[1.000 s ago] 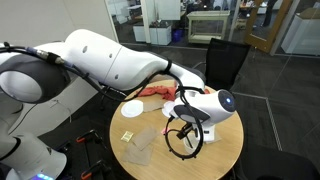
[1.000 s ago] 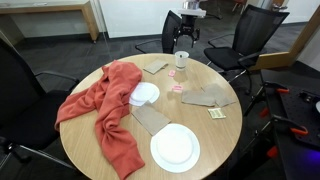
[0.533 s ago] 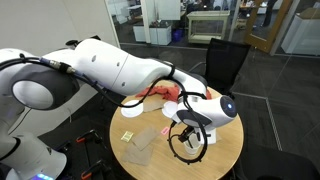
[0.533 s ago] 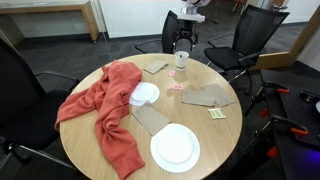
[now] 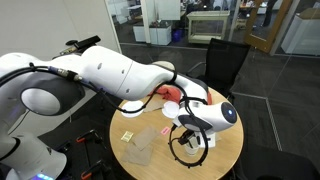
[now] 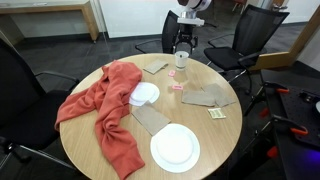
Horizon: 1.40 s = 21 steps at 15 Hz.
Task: Remove the marker from the white cup and place it on the table
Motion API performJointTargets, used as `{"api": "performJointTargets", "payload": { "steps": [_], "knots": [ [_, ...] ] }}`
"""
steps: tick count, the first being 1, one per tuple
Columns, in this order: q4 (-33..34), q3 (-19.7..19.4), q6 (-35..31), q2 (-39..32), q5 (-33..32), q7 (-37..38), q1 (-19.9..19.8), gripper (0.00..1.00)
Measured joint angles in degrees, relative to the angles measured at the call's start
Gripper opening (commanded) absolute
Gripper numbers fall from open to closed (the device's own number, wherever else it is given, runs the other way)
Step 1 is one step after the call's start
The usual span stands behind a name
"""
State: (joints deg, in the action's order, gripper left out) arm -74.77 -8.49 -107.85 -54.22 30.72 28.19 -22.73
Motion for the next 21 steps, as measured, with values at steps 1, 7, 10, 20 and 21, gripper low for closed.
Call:
{"api": "performJointTargets", "payload": {
  "steps": [1,7,10,20,21],
  "knots": [
    [0.2,0.0,0.2,-0.2,0.0,0.0,0.0,0.92],
    [1.0,0.1,0.9,-1.1,0.0,0.0,-0.1,0.34],
    [1.1,0.1,1.1,-1.3,0.0,0.0,-0.2,0.12],
    [2.3,0.1,3.9,-1.0,-0.1,0.0,-0.2,0.03],
    [2.3,0.1,4.5,-0.6,-0.1,0.0,-0.2,0.03]
  ]
}}
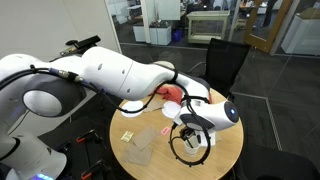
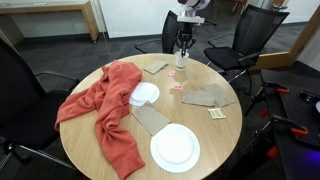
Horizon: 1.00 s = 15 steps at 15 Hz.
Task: Remove the marker from the white cup and place it on the table
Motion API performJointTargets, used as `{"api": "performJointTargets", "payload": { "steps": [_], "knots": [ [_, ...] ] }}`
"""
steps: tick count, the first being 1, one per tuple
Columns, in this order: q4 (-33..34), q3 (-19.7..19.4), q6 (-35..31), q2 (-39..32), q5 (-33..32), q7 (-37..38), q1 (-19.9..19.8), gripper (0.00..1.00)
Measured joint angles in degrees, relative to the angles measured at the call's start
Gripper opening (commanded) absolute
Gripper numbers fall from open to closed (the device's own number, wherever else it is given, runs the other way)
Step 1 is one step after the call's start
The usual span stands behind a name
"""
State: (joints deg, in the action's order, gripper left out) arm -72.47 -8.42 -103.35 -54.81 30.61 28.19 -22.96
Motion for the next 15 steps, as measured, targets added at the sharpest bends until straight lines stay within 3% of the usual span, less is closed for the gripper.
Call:
{"api": "performJointTargets", "payload": {
  "steps": [8,15],
  "knots": [
    [-3.2,0.0,1.0,8.8,-0.3,0.0,0.9,0.03],
    [-14.0,0.0,0.8,20.7,-3.6,-3.6,5.8,0.03]
  ]
}}
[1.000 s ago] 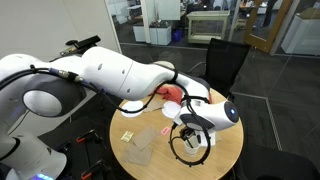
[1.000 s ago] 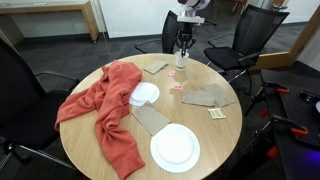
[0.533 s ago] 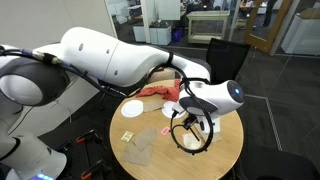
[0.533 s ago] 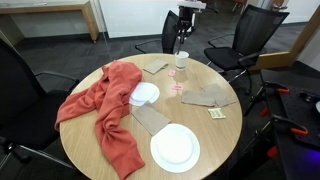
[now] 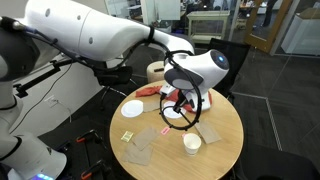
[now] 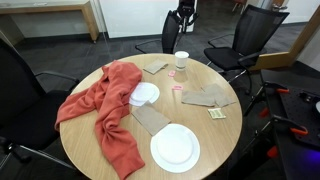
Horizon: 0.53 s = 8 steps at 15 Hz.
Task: Remove the marker from the white cup and place it on the table
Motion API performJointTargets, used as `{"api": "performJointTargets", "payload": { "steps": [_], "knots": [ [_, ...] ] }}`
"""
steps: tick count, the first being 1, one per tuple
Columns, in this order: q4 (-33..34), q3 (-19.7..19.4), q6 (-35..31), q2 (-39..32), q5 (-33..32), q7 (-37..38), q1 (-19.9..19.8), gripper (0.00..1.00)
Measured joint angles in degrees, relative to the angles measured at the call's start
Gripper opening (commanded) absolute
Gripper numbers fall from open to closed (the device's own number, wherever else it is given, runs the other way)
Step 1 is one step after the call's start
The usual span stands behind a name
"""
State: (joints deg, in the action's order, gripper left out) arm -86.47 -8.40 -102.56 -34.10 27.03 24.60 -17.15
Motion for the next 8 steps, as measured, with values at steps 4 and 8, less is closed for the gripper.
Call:
{"api": "performJointTargets", "payload": {
  "steps": [4,8],
  "knots": [
    [-6.7,0.0,-3.0,5.3,-4.0,-1.5,5.1,0.03],
    [-10.4,0.1,-8.5,6.0,-6.6,-1.6,8.9,0.03]
  ]
}}
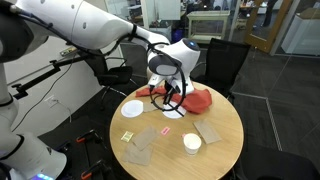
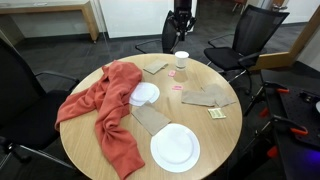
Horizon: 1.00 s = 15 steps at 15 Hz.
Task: Remove the marker from the white cup and place it on the table
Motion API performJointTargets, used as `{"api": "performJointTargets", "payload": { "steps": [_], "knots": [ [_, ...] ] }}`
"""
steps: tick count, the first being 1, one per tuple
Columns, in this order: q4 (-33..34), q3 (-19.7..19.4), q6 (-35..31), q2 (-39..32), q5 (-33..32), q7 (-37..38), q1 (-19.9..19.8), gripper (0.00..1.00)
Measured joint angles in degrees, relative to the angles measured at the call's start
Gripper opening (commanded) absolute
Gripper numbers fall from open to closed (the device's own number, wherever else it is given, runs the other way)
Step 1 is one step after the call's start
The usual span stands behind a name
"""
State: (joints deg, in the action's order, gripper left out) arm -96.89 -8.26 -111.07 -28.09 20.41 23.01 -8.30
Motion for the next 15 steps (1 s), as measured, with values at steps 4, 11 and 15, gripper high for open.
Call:
{"api": "performJointTargets", "payload": {
  "steps": [4,11,15],
  "knots": [
    [-2.6,0.1,-5.6,-1.5,-3.2,-0.5,1.9,0.03],
    [-5.7,0.8,-14.6,-6.0,-6.3,-4.4,3.1,0.03],
    [-6.9,1.9,-19.3,-8.6,-6.3,-6.5,3.2,0.03]
  ]
}}
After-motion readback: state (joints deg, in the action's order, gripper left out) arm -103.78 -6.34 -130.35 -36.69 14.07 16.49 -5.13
